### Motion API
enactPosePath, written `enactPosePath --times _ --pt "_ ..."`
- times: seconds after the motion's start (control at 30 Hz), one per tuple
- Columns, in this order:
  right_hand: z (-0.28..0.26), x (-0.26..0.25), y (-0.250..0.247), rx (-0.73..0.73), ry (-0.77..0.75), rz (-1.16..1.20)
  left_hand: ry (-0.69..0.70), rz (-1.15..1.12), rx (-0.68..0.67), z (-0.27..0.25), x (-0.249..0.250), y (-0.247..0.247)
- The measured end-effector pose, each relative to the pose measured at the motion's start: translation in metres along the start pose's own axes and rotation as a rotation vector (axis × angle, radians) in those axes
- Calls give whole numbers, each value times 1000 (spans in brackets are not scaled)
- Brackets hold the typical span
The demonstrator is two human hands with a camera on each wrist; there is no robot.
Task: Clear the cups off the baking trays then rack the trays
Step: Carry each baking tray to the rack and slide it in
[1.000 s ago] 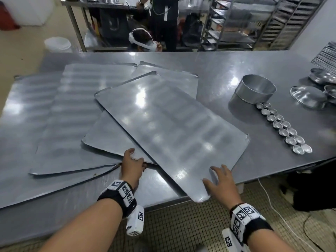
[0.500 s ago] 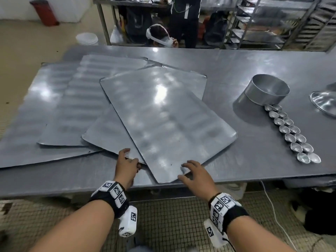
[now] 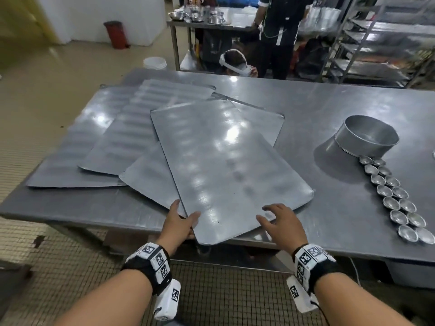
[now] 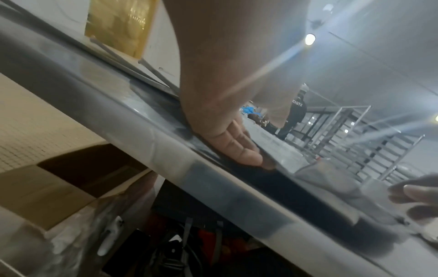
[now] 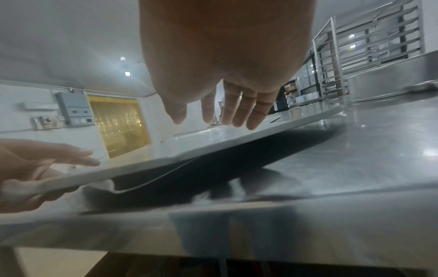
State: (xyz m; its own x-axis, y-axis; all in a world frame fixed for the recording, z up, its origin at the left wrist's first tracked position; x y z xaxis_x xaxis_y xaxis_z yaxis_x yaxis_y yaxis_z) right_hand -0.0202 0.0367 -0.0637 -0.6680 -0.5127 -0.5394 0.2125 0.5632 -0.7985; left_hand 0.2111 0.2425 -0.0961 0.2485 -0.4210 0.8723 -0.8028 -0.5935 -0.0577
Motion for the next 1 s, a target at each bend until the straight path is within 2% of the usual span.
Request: enactPosePath --times 0.13,0.23,0.5,0.7,0.83,1.0 --pt "15 1 -9 25 21 -7 1 -34 5 0 1 -2" --pt "26 -7 -7 36 19 -18 30 39 85 1 2 -19" --pt "58 -52 9 30 4 -50 41 259 260 9 18 -112" --pt "77 -75 27 -12 62 -84 -59 372 367 22 13 -186" --pt "89 -79 39 -58 155 -46 -54 416 353 33 13 -214" --pt "97 -70 49 -62 277 -7 -68 426 296 49 14 -226"
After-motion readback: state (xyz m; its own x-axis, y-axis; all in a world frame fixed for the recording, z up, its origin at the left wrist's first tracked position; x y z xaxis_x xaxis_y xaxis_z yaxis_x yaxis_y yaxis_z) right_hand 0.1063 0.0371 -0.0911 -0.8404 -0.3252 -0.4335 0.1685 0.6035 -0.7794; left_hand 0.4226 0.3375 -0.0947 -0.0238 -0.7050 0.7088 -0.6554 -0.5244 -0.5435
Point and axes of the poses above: each hand's wrist, its own z-axis towards the middle knuckle, its own y-axis out of the palm, x = y × z, the point moved 3 cm from there along z, towards the middle knuckle, and after that the axes turned 13 degrees about -x, right-handed, at the moved point
